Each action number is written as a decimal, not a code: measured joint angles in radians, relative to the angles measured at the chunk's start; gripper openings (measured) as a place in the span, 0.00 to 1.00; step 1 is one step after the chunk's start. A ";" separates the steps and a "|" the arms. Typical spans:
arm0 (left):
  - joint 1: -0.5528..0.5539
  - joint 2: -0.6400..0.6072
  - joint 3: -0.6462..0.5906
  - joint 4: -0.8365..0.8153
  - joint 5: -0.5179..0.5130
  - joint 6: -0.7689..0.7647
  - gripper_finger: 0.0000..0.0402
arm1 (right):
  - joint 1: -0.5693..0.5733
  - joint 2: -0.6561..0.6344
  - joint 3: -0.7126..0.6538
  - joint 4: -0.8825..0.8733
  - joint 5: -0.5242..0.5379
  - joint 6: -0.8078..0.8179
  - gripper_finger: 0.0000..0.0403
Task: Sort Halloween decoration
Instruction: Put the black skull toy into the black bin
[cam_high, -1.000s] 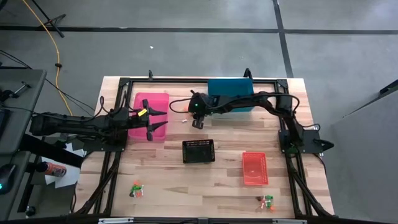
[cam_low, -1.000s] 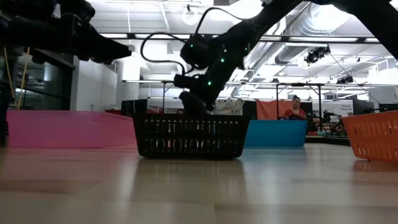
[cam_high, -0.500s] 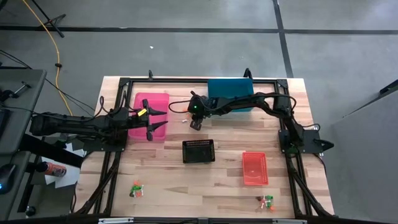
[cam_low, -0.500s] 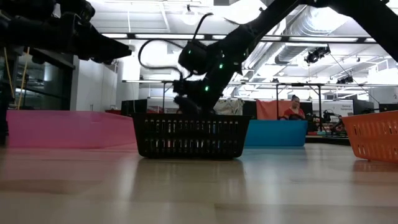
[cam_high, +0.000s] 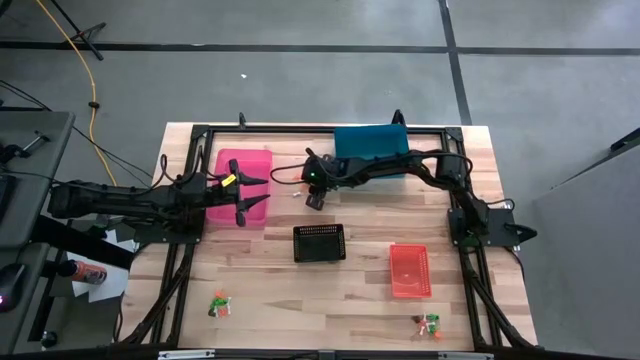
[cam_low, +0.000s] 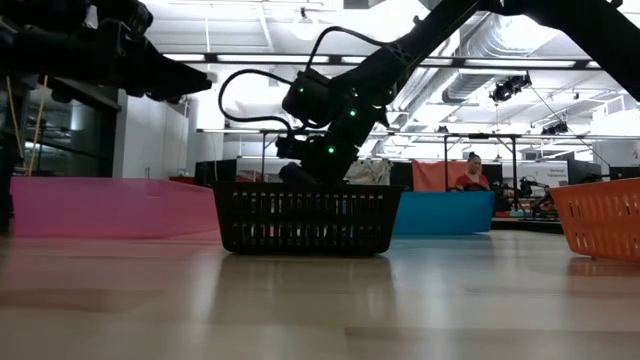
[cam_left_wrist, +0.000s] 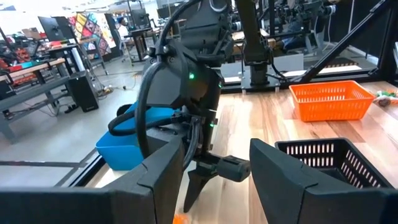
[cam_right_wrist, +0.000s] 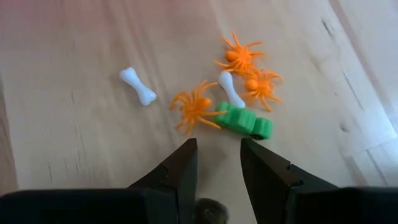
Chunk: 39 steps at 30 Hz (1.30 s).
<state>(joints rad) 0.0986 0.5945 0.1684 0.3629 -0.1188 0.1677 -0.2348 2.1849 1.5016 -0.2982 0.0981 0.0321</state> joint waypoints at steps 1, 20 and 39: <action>0.000 0.000 0.000 0.000 0.000 -0.002 0.42 | 0.001 0.002 0.017 -0.028 -0.010 -0.004 0.29; 0.000 0.000 0.000 -0.027 0.000 -0.044 0.42 | 0.032 0.002 0.215 -0.460 -0.093 -0.259 0.29; 0.000 0.000 0.000 -0.022 -0.002 -0.043 0.42 | 0.001 0.069 0.217 -0.426 -0.071 -0.250 0.29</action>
<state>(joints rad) 0.0984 0.5945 0.1684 0.3405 -0.1207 0.1247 -0.2335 2.2539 1.7186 -0.7246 0.0275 -0.2177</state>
